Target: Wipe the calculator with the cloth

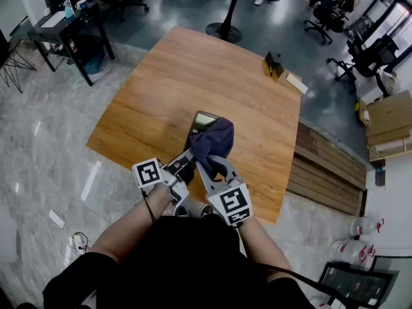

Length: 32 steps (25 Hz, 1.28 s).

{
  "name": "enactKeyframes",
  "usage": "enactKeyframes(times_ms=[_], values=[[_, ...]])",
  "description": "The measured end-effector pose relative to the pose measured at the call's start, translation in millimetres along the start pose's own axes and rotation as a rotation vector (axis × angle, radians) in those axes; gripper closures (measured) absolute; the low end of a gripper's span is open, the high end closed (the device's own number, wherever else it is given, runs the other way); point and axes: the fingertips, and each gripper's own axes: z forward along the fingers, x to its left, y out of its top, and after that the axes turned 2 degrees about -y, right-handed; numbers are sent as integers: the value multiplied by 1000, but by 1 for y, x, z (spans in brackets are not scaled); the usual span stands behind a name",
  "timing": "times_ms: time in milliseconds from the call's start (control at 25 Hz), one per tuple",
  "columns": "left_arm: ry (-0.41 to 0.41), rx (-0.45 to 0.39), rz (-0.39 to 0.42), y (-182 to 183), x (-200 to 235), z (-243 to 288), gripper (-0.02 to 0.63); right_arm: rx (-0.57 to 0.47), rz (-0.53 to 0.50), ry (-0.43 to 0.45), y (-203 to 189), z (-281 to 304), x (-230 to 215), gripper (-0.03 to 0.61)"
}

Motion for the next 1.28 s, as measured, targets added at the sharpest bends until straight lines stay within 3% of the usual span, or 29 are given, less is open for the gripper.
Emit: enactKeyframes(times_ms=[160, 360, 480, 680, 800, 1080, 1280], values=[[-6, -28, 13, 14, -1, 3, 548, 18, 32, 19, -24, -10, 15, 523], [-24, -30, 34, 21, -10, 9, 548, 23, 88, -19, -44, -16, 5, 523], [-19, -43, 27, 22, -9, 10, 548, 18, 148, -104, -58, -25, -16, 523], [-19, -55, 12, 25, -9, 8, 546, 25, 297, -321, -86, -47, -71, 523], [-26, -60, 5, 25, -10, 6, 546, 43, 327, -378, -96, -53, -87, 523], [-40, -53, -7, 17, -13, 9, 546, 30, 299, -367, -94, -47, -79, 525], [-59, -65, -85, 10, -19, 15, 546, -7, 260, -321, -86, -37, -63, 525]])
